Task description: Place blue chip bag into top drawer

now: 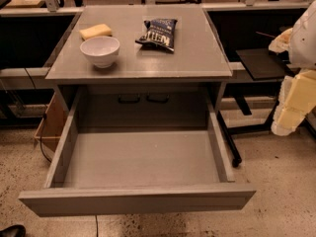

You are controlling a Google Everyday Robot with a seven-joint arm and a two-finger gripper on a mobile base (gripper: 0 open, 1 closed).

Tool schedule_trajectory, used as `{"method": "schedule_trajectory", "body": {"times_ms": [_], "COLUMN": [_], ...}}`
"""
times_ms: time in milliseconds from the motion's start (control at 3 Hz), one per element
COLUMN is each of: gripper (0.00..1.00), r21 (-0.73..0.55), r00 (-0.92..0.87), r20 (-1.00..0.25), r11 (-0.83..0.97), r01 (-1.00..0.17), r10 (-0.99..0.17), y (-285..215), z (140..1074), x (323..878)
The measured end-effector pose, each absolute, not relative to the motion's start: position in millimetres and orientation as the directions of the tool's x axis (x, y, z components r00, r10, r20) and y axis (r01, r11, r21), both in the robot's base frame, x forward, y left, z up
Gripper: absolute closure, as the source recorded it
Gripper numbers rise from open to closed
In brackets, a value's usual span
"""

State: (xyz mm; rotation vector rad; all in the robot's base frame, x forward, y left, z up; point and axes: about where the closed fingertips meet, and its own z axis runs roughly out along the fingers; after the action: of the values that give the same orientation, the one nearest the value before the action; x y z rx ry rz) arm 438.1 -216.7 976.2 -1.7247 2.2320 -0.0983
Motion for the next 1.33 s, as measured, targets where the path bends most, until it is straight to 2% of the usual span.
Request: {"method": "schedule_trajectory", "body": {"times_ms": [667,1333], "gripper": [0.00,0.00], "r21": [-0.244,-0.271], "r00": [-0.209,-0.203], "r20": [-0.238,-0.329], "r11": [0.266,0.299], "r01": [-0.933,-0.915], "r10": [-0.949,-0.922], "y": [-207,-167], "z": [966,934], "x": [453,532]}}
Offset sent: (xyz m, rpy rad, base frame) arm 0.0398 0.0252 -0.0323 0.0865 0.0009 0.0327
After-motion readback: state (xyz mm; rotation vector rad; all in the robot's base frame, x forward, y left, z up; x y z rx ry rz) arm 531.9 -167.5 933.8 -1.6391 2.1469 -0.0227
